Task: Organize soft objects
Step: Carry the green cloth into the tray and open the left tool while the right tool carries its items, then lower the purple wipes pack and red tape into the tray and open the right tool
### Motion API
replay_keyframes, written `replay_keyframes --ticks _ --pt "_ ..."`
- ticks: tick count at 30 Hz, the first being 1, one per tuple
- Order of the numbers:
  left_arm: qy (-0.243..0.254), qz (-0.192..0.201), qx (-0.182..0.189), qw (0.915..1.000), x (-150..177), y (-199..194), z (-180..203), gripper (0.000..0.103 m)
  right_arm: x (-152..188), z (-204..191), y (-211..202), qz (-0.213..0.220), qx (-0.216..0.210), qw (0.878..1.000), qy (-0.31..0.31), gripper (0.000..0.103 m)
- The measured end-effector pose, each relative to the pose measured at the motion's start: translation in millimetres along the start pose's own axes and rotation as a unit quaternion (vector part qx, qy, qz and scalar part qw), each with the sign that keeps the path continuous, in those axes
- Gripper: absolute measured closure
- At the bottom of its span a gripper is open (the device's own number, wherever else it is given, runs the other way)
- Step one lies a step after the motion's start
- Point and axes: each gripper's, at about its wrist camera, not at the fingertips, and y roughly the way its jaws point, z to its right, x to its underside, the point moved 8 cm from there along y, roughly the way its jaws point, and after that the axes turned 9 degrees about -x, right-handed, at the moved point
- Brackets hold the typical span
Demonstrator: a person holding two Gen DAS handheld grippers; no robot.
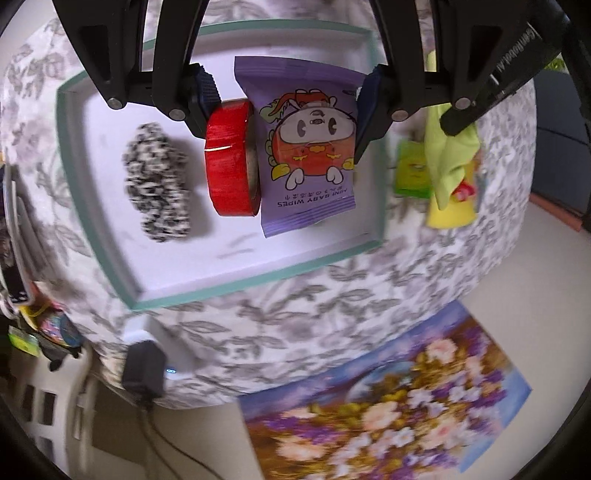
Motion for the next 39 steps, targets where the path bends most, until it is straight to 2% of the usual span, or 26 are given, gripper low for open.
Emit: replay_keyframes --ticks 10,20,29,32,34,36,39 --pt "0.052 -0.033 -0.014 0.998 21 28 45 0.093 3 44 4 -0.012 0.037 0.999 0.015 0.039" --pt "0.071 -0.058 -0.029 0.9954 34 52 58 0.093 1 74 6 -0.009 0.058 0.998 0.038 0.039" --pt "0.077 -0.07 -0.045 0.9935 37 66 56 0.092 0 71 7 -0.01 0.064 0.997 0.029 0.039" --pt "0.076 -0.074 -0.044 0.9934 37 66 57 0.079 1 68 7 -0.013 0.065 0.998 0.024 0.038" --pt "0.077 -0.077 -0.042 0.9933 36 65 57 0.059 1 65 5 -0.011 0.064 0.998 0.022 0.037" --pt "0.074 -0.072 -0.036 0.994 34 60 56 0.053 2 63 3 -0.011 0.061 0.998 0.022 0.037" --pt "0.07 -0.063 -0.03 0.9951 29 52 54 0.049 3 59 2 -0.012 0.056 0.998 0.019 0.037"
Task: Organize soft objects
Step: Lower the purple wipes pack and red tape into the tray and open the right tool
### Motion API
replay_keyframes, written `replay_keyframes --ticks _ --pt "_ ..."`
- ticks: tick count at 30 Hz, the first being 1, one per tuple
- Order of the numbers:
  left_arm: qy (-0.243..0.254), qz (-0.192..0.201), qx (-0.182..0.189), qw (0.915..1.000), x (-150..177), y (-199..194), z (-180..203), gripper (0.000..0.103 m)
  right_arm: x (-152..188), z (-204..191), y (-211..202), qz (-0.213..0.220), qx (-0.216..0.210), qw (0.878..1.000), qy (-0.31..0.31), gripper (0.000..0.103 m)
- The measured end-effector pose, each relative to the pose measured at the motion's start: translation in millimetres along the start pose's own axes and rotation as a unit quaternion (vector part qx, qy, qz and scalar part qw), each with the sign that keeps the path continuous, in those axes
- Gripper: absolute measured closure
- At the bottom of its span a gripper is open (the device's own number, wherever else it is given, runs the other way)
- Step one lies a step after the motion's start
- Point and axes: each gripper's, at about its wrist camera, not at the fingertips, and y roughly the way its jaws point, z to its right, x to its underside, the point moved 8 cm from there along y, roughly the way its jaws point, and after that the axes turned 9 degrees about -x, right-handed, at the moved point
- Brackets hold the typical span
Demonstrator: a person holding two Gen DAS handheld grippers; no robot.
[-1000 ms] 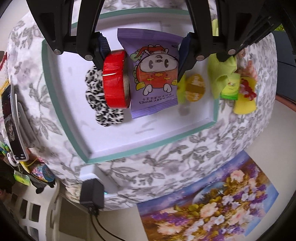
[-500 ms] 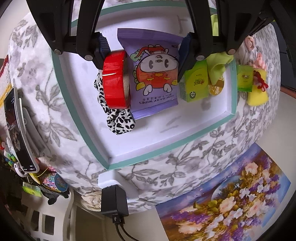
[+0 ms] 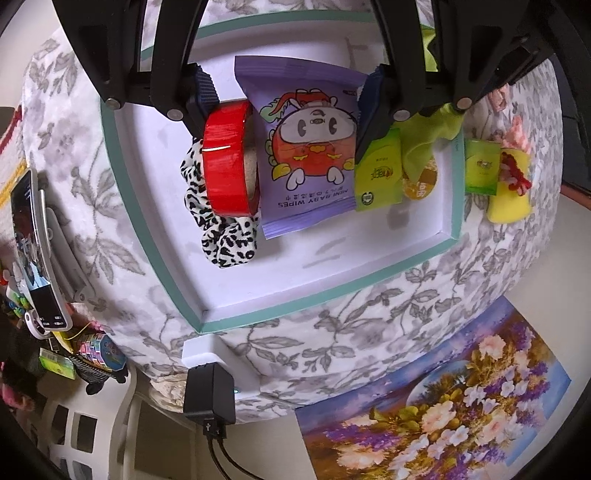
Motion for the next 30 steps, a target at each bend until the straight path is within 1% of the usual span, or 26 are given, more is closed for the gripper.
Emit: replay_keyframes --ticks 2,5,8,10,14,15,16,17,19,21,26,30 --pt "-0.003 0.003 0.0 1.0 -2 -3 -3 0.047 1 -2 -2 0.001 0.004 1.0 -0.006 0.036" --pt "-0.013 0.005 0.001 0.9999 -3 -7 -10 0.039 0 -6 -6 0.006 0.007 1.0 -0.017 0.034" --pt "-0.023 0.012 -0.005 0.9997 -6 -10 -20 0.033 0 -11 -11 0.011 0.005 1.0 -0.025 0.029" --pt "-0.031 0.015 -0.009 0.9994 -7 -12 -27 0.027 0 -13 -12 0.013 0.004 0.999 -0.03 0.027" --pt "-0.043 0.019 -0.016 0.9988 -6 -13 -37 0.023 3 -15 -9 0.007 0.011 0.999 -0.036 0.026" --pt "-0.048 0.02 -0.021 0.9984 -6 -13 -41 0.019 4 -15 -7 0.003 0.013 0.999 -0.038 0.025" --pt "-0.052 0.021 -0.026 0.9981 -5 -13 -45 0.01 5 -15 -5 0.0 0.014 0.999 -0.039 0.021" --pt "-0.055 0.023 -0.032 0.9977 -6 -14 -50 0.007 6 -15 -4 -0.002 0.016 0.999 -0.041 0.018" --pt "-0.065 0.028 -0.046 0.9965 -8 -14 -58 0.006 9 -16 -1 -0.006 0.02 0.999 -0.047 0.006" --pt "-0.075 0.03 -0.056 0.9951 -9 -14 -67 0.005 9 -17 2 -0.007 0.026 0.998 -0.055 0.0" --pt "-0.105 0.034 -0.07 0.9914 -14 -14 -90 0.005 11 -24 6 -0.013 0.031 0.997 -0.071 0.0" --pt "-0.111 0.032 -0.078 0.9902 -16 -14 -102 0.005 12 -28 10 -0.015 0.035 0.996 -0.08 0.0"
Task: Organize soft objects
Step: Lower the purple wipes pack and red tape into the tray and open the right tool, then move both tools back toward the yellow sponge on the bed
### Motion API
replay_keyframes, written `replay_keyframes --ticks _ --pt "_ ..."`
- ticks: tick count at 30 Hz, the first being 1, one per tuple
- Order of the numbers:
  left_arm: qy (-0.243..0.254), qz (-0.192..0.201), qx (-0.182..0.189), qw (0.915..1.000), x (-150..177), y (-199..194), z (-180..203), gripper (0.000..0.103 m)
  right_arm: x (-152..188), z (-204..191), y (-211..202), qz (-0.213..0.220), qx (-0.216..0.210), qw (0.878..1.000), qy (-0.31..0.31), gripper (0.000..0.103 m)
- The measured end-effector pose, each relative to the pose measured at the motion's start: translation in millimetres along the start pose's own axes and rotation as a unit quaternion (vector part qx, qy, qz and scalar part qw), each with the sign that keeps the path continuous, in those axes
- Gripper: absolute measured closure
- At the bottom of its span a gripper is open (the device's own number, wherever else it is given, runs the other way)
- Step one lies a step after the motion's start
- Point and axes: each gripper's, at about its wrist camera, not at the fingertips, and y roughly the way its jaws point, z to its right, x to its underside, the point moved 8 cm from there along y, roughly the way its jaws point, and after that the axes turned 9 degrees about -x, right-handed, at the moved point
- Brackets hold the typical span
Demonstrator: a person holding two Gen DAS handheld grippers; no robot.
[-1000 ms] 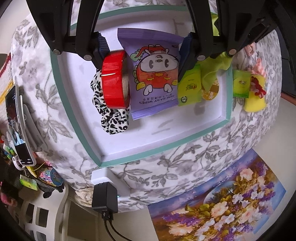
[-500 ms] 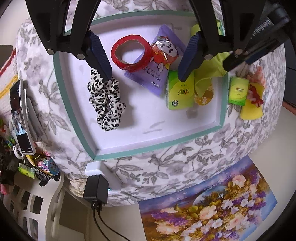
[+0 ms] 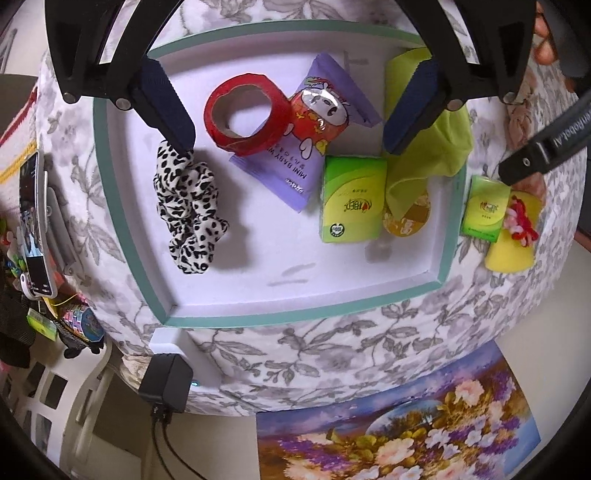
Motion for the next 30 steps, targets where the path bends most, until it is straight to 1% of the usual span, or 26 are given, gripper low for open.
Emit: replay_keyframes --ticks 6,11,17,19,22,25,30 --pt "-0.017 -0.009 -0.001 0.9998 -5 4 -16 0.004 -1 -10 1 0.007 -0.01 1.0 -0.009 0.0" --pt "-0.025 -0.005 -0.005 0.9997 -10 5 -27 0.004 -1 -18 1 0.011 -0.021 1.0 -0.014 0.0" --pt "-0.04 -0.012 0.003 0.9991 -11 9 -38 0.004 -1 -27 2 0.013 -0.022 0.999 -0.028 0.0" --pt "-0.043 -0.012 0.005 0.999 -12 9 -41 0.004 -1 -31 3 0.011 -0.03 0.999 -0.03 0.0" --pt "-0.052 -0.013 0.01 0.9985 -14 10 -50 0.004 -4 -38 -2 0.024 -0.033 0.999 -0.035 0.0" --pt "-0.07 -0.016 0.015 0.9973 -17 12 -64 0.004 -7 -48 -8 0.038 -0.041 0.998 -0.035 0.0" --pt "-0.111 -0.014 0.015 0.9936 -20 14 -100 0.004 -10 -67 -12 0.046 -0.076 0.996 -0.024 0.0"
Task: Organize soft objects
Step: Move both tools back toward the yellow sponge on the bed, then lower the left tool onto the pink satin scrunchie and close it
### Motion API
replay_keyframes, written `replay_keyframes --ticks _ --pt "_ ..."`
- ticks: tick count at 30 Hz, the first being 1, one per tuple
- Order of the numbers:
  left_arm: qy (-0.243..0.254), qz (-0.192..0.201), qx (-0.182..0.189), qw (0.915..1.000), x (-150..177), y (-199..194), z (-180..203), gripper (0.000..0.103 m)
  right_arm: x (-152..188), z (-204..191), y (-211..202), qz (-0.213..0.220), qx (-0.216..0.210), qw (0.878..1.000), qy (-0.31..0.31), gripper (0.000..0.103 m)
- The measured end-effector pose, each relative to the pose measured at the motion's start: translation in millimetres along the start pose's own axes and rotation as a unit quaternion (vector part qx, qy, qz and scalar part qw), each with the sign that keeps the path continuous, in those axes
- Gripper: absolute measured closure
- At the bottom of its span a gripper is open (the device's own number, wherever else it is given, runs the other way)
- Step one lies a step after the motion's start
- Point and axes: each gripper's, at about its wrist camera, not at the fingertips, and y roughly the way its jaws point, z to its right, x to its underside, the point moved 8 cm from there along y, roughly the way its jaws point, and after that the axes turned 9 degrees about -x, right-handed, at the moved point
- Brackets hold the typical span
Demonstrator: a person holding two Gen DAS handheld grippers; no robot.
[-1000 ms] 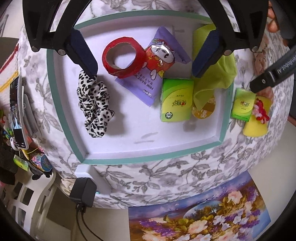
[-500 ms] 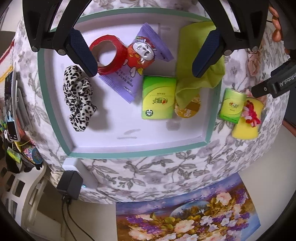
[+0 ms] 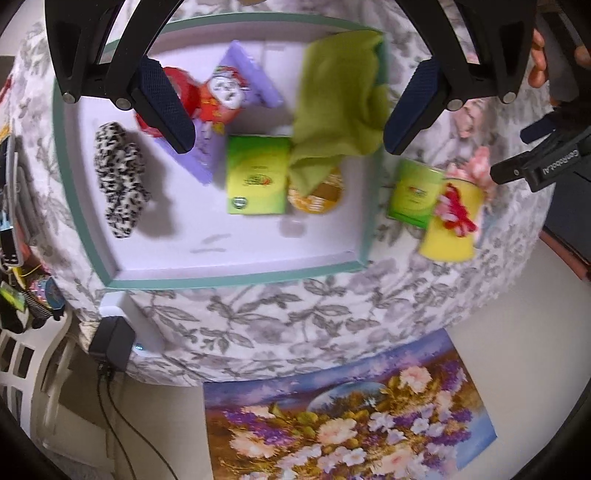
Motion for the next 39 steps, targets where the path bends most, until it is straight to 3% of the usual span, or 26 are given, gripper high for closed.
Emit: replay_keyframes --ticks 8,17,21,30,39 --pt "-0.041 0.0 -0.004 0.9991 -12 6 -43 0.004 -1 -32 9 -0.003 -0.037 0.999 -0.008 0.0" --pt "-0.06 -0.014 -0.001 0.9981 -12 19 -63 0.004 13 -104 28 -0.021 -0.052 0.995 -0.082 0.0" --pt "-0.056 -0.028 0.004 0.998 -4 26 -67 0.004 17 -121 38 -0.029 -0.061 0.994 -0.083 0.0" --pt "-0.023 -0.092 0.01 0.9954 24 50 -53 0.004 28 -115 57 -0.063 -0.042 0.994 -0.081 0.0" --pt "0.033 -0.125 -0.005 0.9916 49 67 -29 0.005 21 -90 54 -0.054 -0.027 0.997 -0.047 0.0"
